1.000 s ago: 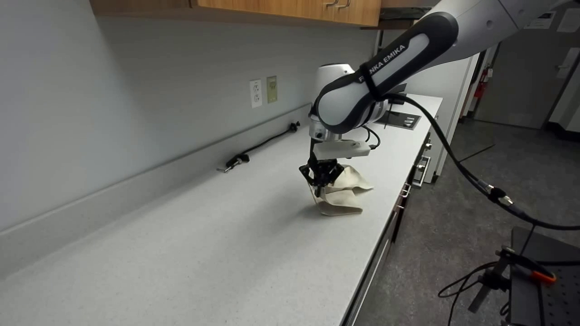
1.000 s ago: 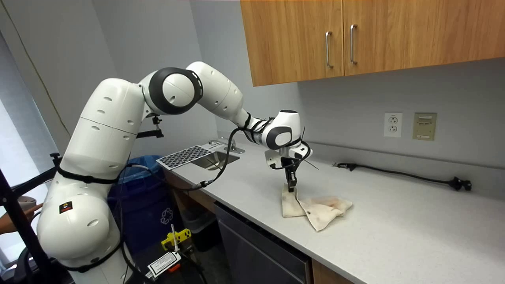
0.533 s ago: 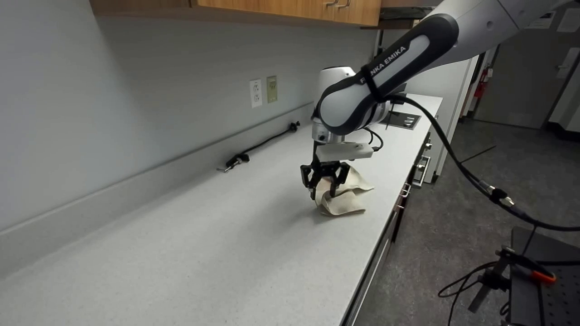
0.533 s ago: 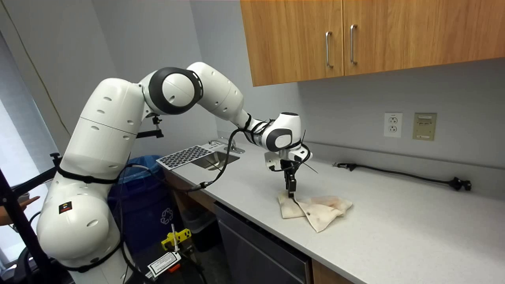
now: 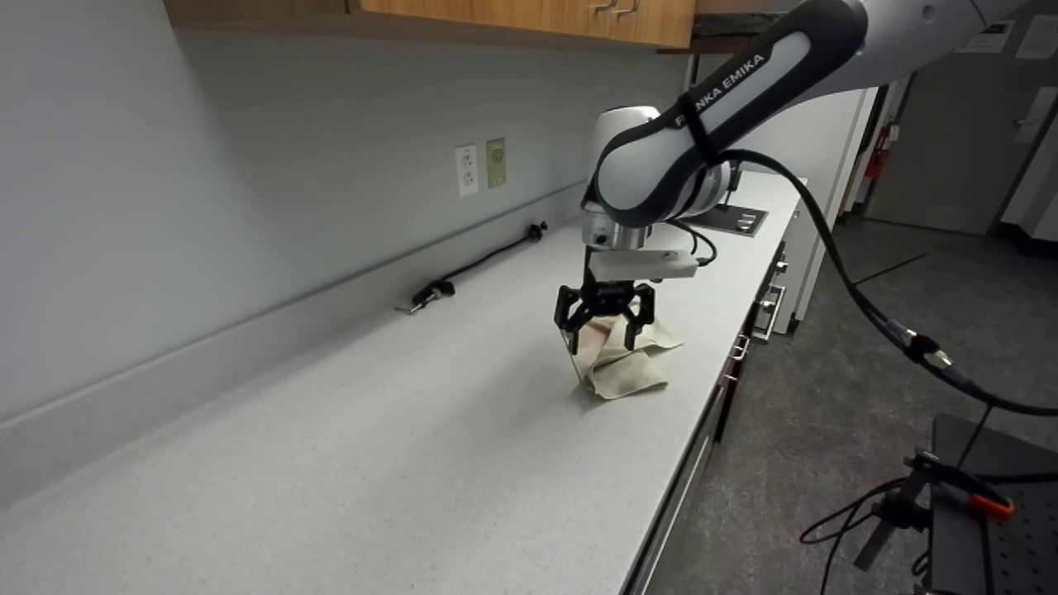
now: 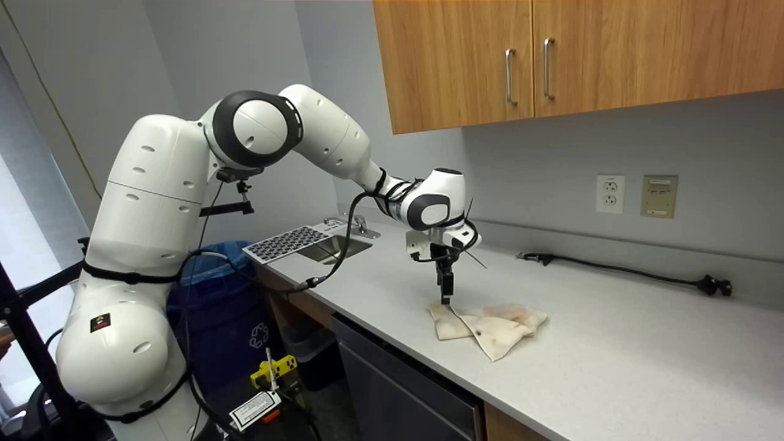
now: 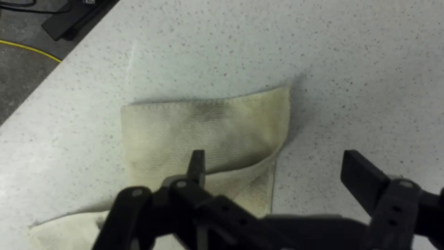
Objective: Fold the towel
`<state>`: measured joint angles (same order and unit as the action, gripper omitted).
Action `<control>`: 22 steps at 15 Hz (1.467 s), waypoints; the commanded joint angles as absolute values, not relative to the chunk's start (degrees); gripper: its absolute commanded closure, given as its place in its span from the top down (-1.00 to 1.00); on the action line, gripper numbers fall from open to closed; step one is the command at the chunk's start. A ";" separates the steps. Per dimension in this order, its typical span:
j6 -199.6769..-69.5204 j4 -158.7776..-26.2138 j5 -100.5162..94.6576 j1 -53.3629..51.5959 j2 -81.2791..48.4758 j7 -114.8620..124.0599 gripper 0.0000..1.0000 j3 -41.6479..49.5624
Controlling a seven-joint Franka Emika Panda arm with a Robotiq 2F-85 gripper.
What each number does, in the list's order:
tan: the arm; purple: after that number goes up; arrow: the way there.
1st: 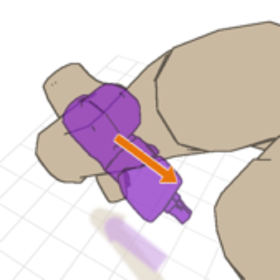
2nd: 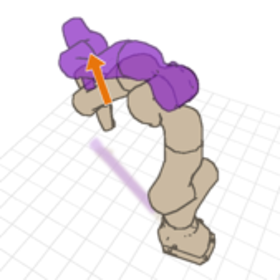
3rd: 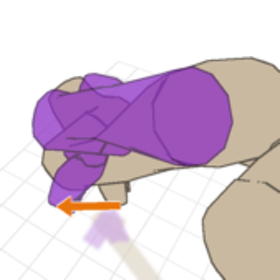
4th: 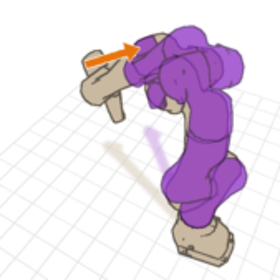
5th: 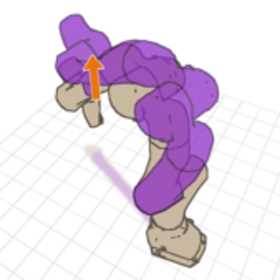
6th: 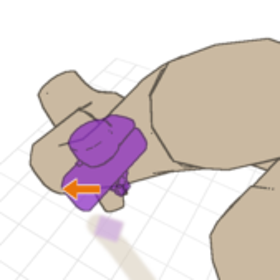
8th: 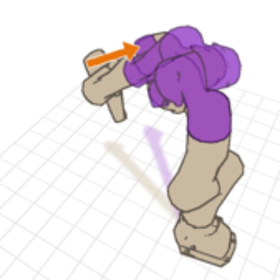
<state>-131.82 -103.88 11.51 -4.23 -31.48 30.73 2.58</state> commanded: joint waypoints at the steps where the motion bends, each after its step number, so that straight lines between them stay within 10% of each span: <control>1: -134.66 -111.60 16.12 -1.53 -26.09 28.87 1.00 2.30; 22: -156.74 -121.18 60.48 13.94 -26.36 3.44 1.00 -6.78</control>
